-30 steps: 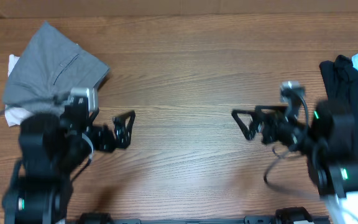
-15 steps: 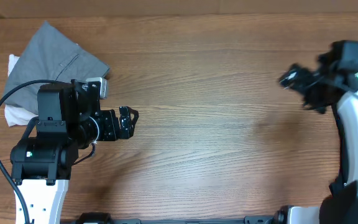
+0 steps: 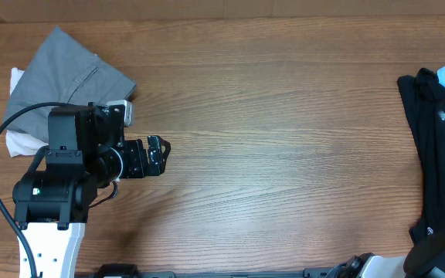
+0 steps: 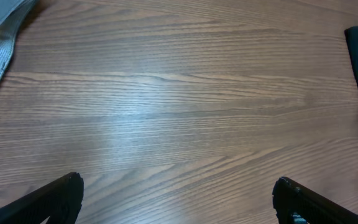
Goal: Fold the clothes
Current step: 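Move the right gripper to the black garment pile at right edge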
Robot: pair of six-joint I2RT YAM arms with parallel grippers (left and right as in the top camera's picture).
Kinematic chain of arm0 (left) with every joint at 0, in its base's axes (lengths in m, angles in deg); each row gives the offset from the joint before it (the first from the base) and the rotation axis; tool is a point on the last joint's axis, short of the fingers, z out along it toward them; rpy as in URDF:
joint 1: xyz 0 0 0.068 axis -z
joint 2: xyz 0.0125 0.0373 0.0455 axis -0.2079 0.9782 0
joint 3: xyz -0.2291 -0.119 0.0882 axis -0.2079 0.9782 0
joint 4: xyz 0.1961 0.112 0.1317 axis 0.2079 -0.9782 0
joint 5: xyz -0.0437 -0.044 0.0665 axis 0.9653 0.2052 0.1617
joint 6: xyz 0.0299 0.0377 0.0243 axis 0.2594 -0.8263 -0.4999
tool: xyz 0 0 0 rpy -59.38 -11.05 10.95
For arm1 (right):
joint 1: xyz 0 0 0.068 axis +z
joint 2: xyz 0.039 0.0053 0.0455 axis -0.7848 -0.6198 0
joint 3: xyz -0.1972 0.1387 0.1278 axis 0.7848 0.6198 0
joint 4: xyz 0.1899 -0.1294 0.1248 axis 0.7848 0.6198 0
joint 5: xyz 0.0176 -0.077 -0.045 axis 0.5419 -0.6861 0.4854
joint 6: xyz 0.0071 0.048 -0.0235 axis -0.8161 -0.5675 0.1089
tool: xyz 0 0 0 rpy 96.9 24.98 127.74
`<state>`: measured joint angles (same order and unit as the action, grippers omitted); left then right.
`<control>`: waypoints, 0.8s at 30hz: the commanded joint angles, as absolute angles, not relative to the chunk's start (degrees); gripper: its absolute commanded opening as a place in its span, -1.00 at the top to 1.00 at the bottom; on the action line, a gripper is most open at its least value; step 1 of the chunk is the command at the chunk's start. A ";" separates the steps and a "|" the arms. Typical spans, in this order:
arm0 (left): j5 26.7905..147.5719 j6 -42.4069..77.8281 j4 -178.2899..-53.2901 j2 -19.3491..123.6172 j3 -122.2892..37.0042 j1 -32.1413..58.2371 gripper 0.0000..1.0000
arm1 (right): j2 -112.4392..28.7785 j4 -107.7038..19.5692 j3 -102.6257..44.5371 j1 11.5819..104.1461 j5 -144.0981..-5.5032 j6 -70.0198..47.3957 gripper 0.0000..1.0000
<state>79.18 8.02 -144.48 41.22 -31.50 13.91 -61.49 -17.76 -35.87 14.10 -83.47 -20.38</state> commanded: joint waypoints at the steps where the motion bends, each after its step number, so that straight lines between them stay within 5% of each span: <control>1: 77.26 6.71 -144.56 41.50 -33.11 14.28 -1.00 | -63.22 -18.79 -32.77 14.20 -86.02 -21.48 -1.00; 10: 73.98 6.71 -145.09 41.50 -33.11 14.28 -1.00 | -74.63 -21.26 -30.21 14.55 -89.50 -21.24 -0.91; 17: 73.96 6.71 -145.07 41.50 -33.11 14.28 -0.99 | -78.30 -23.90 -30.10 14.55 -89.48 -21.26 -0.42; 24: 73.96 6.71 -145.48 41.50 -33.11 14.28 -1.00 | -78.89 -26.83 -28.14 14.55 -91.88 -21.28 -0.39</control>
